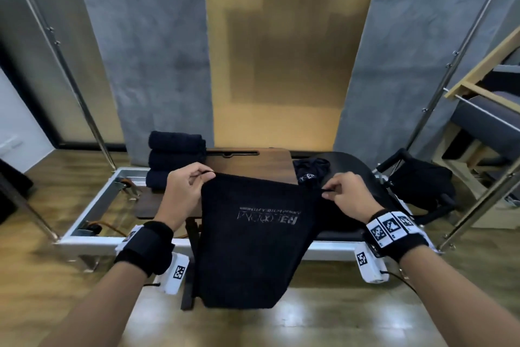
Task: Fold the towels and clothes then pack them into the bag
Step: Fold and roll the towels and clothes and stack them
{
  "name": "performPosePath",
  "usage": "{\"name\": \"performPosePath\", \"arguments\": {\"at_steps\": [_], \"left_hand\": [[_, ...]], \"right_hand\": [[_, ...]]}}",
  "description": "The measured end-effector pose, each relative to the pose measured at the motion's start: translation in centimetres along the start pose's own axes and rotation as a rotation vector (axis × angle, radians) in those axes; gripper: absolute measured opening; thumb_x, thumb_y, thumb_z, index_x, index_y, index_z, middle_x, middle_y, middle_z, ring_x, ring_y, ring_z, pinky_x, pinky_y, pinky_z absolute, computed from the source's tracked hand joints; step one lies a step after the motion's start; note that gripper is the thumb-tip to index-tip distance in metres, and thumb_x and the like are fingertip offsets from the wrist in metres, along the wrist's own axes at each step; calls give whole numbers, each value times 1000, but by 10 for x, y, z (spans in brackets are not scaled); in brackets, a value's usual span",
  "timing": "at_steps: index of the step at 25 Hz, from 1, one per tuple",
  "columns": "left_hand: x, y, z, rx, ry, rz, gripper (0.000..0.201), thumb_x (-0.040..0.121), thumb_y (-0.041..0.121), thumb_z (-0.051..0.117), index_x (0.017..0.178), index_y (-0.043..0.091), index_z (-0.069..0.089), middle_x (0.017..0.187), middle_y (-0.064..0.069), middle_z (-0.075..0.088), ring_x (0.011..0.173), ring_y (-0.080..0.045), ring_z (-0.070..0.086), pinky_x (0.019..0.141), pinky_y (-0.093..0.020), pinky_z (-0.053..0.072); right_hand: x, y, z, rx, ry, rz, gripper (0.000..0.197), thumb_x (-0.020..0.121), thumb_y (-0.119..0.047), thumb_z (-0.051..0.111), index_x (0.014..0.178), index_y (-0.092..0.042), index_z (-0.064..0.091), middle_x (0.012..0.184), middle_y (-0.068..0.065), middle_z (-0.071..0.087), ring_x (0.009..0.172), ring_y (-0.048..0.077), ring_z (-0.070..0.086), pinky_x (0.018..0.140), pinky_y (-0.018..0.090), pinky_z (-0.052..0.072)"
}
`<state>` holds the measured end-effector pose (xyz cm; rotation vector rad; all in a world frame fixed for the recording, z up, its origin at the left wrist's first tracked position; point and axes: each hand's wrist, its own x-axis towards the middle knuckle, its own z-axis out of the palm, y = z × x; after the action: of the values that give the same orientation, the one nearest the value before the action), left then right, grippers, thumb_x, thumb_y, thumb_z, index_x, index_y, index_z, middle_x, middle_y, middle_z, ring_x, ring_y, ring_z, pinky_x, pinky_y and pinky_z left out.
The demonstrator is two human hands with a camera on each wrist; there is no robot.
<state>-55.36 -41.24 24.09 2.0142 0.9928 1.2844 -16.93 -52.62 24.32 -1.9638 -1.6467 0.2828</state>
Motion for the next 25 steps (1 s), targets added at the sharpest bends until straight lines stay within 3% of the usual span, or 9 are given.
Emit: {"name": "performPosePath", "arguments": {"at_steps": [4,8,12,15,17,20,22,25], "left_hand": [[-3,-10,-29,67,-51,-4,34,95,2,75,87,35,73,86,15,76,83,-4,73,73,-19,57],[-4,-16,-38,290,59,-11,18,94,10,76,89,26,77,83,14,75,83,-9,70,74,-34,55],[-2,-17,-35,285,200,-71,6,93,15,79,96,20,82,90,7,62,85,-16,61,74,-33,48],[7,-18,-31,222,245,-154,5,94,25,80,97,24,83,77,7,62,73,-14,62,64,-26,46],[15,-23,-26,107,233,-205,10,98,32,75,101,28,84,62,3,68,53,-16,65,55,-22,50],[30,-34,-14,-13,256,-286,14,105,31,65,108,26,77,52,-5,67,38,-25,62,46,-27,52],[47,-45,0,-70,287,-339,12,108,27,56,103,26,66,54,-8,69,38,-31,62,43,-30,49],[79,-62,29,-150,316,-387,13,110,25,46,101,28,55,64,-11,73,41,-33,66,38,-29,46]], "right_hand": [[-4,-22,6,17,99,0,17,89,-4,76,93,-21,77,90,-8,70,92,17,67,83,33,53],[-2,-37,11,-86,112,-18,21,91,-3,71,95,-23,77,91,-13,64,92,17,66,83,38,55],[6,-38,11,-96,141,1,17,91,-2,71,87,-18,77,88,-9,58,89,22,63,76,35,50],[13,-38,14,-179,220,22,12,94,-10,68,91,-19,75,87,-6,55,87,24,60,72,41,52],[21,-39,17,-235,319,28,8,96,-21,69,90,-21,74,86,-7,54,88,24,59,66,37,48],[39,-44,25,-227,443,100,16,95,-39,72,89,-25,78,82,-3,66,83,28,63,65,34,45],[60,-46,38,-52,471,178,20,94,-44,72,90,-25,80,73,-2,74,72,27,69,64,34,51],[100,-42,64,586,422,287,18,99,-31,68,96,-14,74,56,10,70,50,33,69,49,34,54]]}}
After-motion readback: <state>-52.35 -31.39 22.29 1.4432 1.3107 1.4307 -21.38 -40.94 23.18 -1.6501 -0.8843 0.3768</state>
